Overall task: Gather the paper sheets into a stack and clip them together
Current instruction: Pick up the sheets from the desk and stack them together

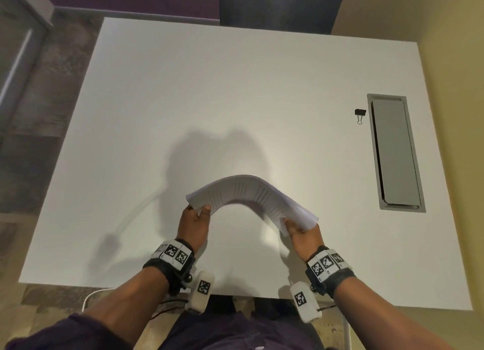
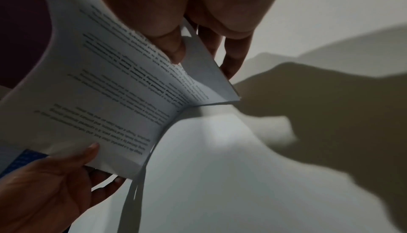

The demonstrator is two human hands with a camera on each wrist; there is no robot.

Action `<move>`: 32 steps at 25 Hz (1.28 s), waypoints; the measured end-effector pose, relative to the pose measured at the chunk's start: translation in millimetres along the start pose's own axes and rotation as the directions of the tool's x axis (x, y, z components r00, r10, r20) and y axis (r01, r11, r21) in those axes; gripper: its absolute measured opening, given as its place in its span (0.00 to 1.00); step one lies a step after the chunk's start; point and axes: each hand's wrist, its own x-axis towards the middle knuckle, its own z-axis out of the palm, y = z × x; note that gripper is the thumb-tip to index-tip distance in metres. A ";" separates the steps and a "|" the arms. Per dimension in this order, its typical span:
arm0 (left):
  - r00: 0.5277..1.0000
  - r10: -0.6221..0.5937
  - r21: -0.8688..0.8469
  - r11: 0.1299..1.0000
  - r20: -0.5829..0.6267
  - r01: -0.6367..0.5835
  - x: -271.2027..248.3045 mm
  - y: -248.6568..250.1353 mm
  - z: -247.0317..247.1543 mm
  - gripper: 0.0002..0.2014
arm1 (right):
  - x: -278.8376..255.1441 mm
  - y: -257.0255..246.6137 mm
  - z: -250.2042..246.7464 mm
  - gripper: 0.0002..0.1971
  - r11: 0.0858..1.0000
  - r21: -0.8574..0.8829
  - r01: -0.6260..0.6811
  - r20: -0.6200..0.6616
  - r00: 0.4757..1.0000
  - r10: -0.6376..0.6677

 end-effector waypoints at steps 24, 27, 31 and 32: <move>0.761 0.539 0.592 0.499 0.360 -0.633 -49.1 166.9 -56.9 0.17 | -3.0 -103.3 -120.2 0.31 0.731 -0.255 0.633 0.226 0.774 -0.591; 0.744 0.544 0.641 0.422 0.387 -0.642 -70.8 194.4 -47.9 0.13 | -16.2 -112.4 -115.7 0.18 0.653 -0.159 0.741 0.340 0.662 -0.668; 0.731 0.667 0.730 0.427 0.144 -0.533 -88.8 191.8 -30.9 0.15 | -19.4 -100.4 -112.8 0.13 0.752 0.037 0.658 0.218 0.729 -0.648; 0.740 0.673 0.675 0.554 -0.019 -0.487 -90.6 183.9 -26.1 0.21 | -19.0 -99.7 -113.8 0.11 0.812 0.116 0.572 0.195 0.788 -0.584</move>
